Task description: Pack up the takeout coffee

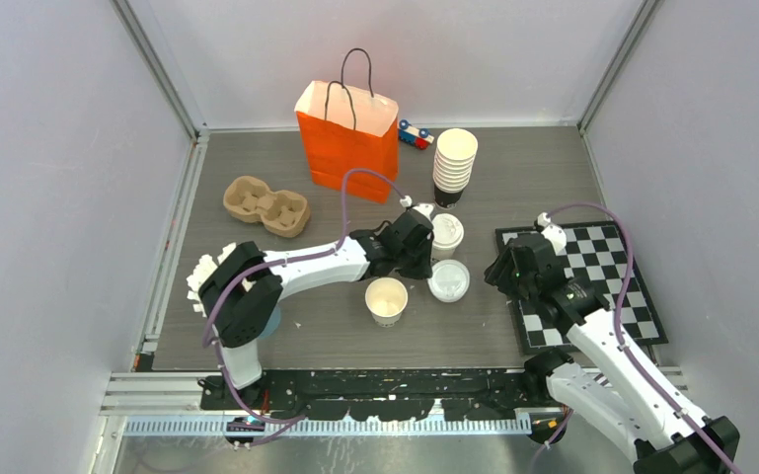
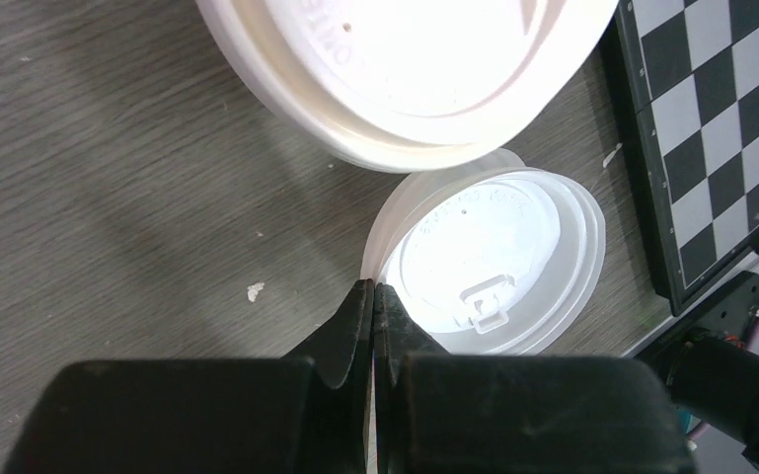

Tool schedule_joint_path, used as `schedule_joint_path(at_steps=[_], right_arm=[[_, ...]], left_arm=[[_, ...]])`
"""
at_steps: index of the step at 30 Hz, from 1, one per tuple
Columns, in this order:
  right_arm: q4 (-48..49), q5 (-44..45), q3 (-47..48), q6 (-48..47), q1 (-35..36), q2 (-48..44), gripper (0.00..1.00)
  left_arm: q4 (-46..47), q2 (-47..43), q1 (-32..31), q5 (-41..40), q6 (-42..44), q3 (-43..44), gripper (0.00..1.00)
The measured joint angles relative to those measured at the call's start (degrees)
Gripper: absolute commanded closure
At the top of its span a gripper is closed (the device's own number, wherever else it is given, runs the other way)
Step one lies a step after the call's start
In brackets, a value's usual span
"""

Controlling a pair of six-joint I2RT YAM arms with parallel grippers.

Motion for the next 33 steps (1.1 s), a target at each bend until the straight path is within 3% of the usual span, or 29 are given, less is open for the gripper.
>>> schedule_joint_path(at_steps=[5,9,18,21,26,29,33], right_arm=[[3.8,-5.6,-4.1,-0.6,-3.1,-1.9,0.52],[7.1,-11.8,-5.9,-1.4,-3.1,-3.5,0.58],[9.7,-14.3,-6.0,-3.3,-3.1,3.4,0.67],[10.1,-14.4,-6.0,-3.5,-3.1,4.7,0.73],[11.1,-14.4,-6.0,-4.5,-3.1,6.0,0.98],[11.1,-13.9,-6.0,-4.9,-3.1,6.3,1.00],[10.7,-11.0,-5.8,-4.8,-3.2,8.2,1.00]], left_arm=[[1.4,-0.5,0.9,1.6,-0.3,-0.3,1.00],[2.1,-0.5,0.9,2.7,-1.0,-0.3,1.00],[2.4,-0.5,0.8,3.6,-1.3,-0.3,1.00],[2.5,-0.5,0.8,3.6,-1.4,-0.3,1.00],[3.0,-0.5,0.8,4.0,-1.6,-0.3,1.00],[3.7,-0.3,0.8,4.1,-1.8,-0.3,1.00],[5.7,1.1,0.9,4.7,-3.2,-0.3,0.86]])
